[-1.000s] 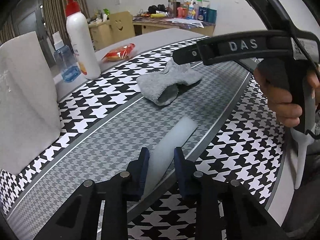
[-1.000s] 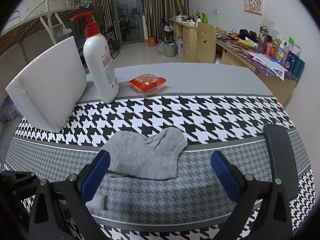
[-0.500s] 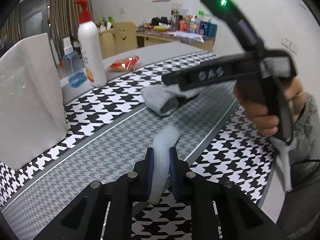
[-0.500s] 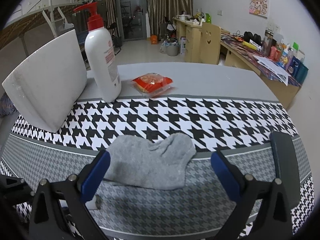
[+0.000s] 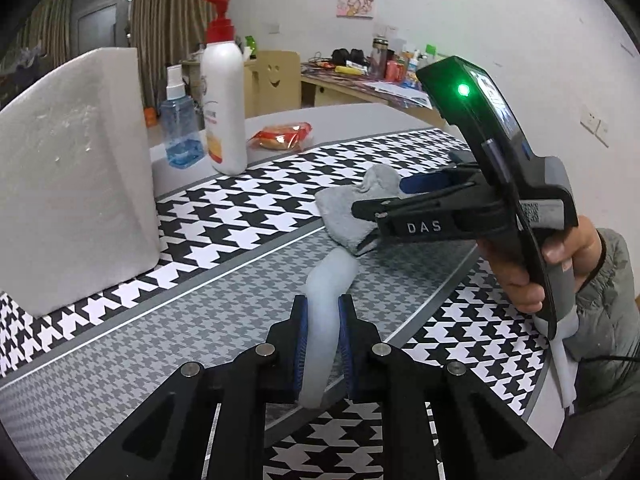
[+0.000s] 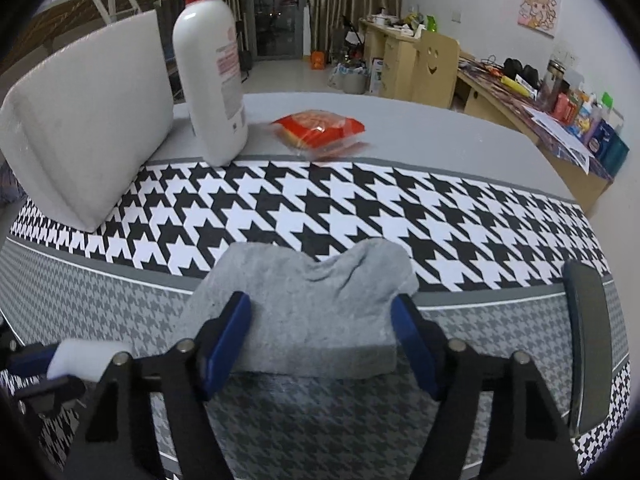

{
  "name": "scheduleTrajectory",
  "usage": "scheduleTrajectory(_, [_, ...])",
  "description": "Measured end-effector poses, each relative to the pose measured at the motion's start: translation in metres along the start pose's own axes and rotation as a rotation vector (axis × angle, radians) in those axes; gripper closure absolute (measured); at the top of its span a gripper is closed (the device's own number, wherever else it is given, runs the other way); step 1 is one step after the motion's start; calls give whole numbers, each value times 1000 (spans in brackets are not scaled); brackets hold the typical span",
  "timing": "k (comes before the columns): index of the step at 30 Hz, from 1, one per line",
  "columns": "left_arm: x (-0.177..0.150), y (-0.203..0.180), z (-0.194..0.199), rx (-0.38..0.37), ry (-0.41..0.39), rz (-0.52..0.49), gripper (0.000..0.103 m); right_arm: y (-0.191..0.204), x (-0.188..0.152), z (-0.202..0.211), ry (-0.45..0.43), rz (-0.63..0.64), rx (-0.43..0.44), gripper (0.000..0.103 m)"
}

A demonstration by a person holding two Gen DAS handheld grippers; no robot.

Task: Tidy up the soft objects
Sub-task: 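Close the left tool on the foam tube while the right tool grasps the grey sock, then carry the foam tube and grey sock with both tools over the foam box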

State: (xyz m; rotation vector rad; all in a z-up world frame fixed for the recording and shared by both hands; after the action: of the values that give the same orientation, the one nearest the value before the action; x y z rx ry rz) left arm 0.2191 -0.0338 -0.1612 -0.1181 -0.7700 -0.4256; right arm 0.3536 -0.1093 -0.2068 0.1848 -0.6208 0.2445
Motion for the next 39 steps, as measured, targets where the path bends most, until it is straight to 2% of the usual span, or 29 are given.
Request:
scheduleTrajectory(3, [1,6,-1,14,2,22,87,3,-2,3,1,13,15,40])
scheduleTrajectory(5, [2,9,3,31,-13,29,87,7,-8,12,-2,18,22,60])
scheduleTrajectory(6, [3,10,5,37,-22,34,87,7,-9,14,-5,17,24,64])
scheduleTrajectory(7, [4,11,6,39,-26,37,87,9,-11,16,-7,13,24,75])
scheduleTrajectory(8, [4,11,7,43,-30,39,87,7,-12,17,-10,-3,27,80])
scheduleTrajectory(11, [4,13,7,59,-35,40,87,0,-13,21,-11,-37,43,84])
scheduleTrajectory(19, [8,21,19,106,-67,61,87,-11,-7,31,-34,-81,58,84])
scheduleTrajectory(25, [13,27,34,136,-105,76,87,-3,-5,57,-98,-78,126,84])
scheduleTrajectory(29, [15,33,43,151,-128,90,87,1,-3,65,-125,-62,108,84])
scheduleTrajectory(39, [21,36,62,175,-172,88,87,12,1,92,-185,-59,136,84])
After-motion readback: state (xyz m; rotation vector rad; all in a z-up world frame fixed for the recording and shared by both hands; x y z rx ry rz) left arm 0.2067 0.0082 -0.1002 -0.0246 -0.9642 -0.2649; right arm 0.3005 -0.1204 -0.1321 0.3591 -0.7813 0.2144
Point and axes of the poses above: each gripper's, at about its wrist camera, not at the fingertips, and z roughly against the way its jaws point, y to its left, x to its top, the point moved 7 cm from there along -z, roughly the way its jaws point, and after that the axes turned 13 degrees about -z, right-handed, at the moved point
